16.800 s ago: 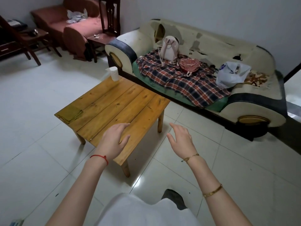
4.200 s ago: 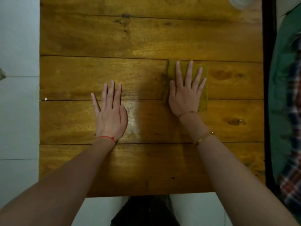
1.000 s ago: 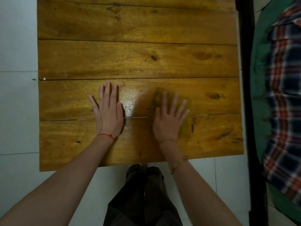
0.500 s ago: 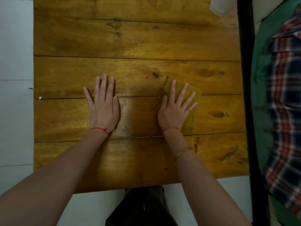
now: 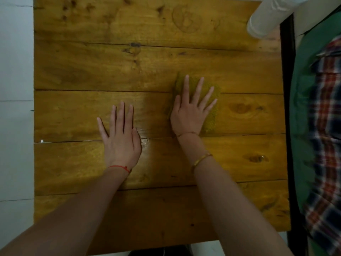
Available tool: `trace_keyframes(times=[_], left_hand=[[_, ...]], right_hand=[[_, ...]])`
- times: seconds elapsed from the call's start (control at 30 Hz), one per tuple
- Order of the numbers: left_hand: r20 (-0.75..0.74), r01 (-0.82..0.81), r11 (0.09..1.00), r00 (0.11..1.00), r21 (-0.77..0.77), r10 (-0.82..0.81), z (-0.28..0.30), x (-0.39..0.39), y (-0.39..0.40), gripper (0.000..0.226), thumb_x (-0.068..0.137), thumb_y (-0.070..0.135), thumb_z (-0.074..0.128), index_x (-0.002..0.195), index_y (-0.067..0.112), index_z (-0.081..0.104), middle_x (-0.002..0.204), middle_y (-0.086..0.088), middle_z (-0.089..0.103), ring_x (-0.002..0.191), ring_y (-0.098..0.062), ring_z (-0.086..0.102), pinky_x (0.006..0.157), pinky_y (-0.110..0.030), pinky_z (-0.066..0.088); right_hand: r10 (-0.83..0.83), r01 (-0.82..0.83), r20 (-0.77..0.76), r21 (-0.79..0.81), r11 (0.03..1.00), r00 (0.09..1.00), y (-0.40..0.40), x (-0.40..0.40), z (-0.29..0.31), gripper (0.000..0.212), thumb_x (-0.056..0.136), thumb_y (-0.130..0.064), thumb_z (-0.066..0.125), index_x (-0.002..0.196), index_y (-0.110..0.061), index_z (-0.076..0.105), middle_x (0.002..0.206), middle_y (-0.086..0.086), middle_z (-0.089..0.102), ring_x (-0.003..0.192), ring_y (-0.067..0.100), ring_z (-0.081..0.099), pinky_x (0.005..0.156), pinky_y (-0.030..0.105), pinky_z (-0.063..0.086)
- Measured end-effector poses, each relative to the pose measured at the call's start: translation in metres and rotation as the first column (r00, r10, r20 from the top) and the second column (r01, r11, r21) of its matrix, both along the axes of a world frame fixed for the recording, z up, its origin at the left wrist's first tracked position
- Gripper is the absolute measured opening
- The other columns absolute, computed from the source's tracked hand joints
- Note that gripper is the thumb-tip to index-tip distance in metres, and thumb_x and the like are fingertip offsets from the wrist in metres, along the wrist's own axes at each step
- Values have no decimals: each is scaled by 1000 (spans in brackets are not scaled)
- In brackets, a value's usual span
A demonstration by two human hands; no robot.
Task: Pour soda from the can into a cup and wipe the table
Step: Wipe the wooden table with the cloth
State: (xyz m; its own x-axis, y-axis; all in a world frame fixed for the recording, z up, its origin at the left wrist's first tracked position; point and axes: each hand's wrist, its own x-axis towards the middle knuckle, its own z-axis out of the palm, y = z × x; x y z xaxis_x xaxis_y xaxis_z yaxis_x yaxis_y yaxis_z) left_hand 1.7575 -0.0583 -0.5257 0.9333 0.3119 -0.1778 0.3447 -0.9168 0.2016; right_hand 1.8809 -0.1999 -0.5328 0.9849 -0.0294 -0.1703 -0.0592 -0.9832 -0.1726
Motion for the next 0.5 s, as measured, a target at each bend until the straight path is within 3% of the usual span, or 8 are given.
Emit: trace_keyframes(times=[0.07,0.17,0.27,0.33,0.4,0.5], left_hand=[[-16,5,1000,1000,14,-5,0,1,1,59,101,30,21,157,19,7,166,-1,-1,153,-20,-6,119,-62,1],[-44,8,999,999,35,-6,1,2,1,60,100,29,24,157,17,11,166,-2,0,153,-21,-5,118,-62,3],[-68,18,998,998,64,-13,3,4,1,60,100,30,24,157,17,12,166,-2,1,153,-22,-3,118,-62,5],[-59,15,998,998,59,-12,3,4,1,61,100,31,24,157,19,8,166,-2,2,153,-22,-1,118,-62,6],[-55,14,998,998,63,-10,2,3,1,62,99,31,24,157,19,7,166,-3,3,153,-23,0,118,-62,7],[-60,23,997,998,74,-18,2,3,1,62,99,31,24,157,18,6,166,-3,2,153,-23,1,118,-63,8]], right_hand=[[143,-143,-12,12,990,990,24,-5,2,58,101,-45,23,154,-35,2,163,6,-6,147,41,-11,116,62,0],[429,-425,-37,82,901,903,43,-35,9,57,102,-45,24,154,-37,2,163,4,-8,148,37,-14,117,59,1],[522,-518,-53,83,852,851,18,-41,12,55,102,-45,23,153,-38,3,163,0,-8,149,33,-13,119,57,4],[385,-384,-52,33,923,921,-11,-25,10,56,102,-45,24,153,-38,3,163,1,-7,149,35,-11,119,58,3],[149,-149,-48,5,989,988,-31,4,8,56,102,-44,23,154,-37,3,163,3,-6,148,38,-9,118,60,3],[-17,16,-53,-17,1000,998,-20,39,5,56,103,-44,20,154,-35,-2,163,4,-8,147,41,-9,116,63,0]])
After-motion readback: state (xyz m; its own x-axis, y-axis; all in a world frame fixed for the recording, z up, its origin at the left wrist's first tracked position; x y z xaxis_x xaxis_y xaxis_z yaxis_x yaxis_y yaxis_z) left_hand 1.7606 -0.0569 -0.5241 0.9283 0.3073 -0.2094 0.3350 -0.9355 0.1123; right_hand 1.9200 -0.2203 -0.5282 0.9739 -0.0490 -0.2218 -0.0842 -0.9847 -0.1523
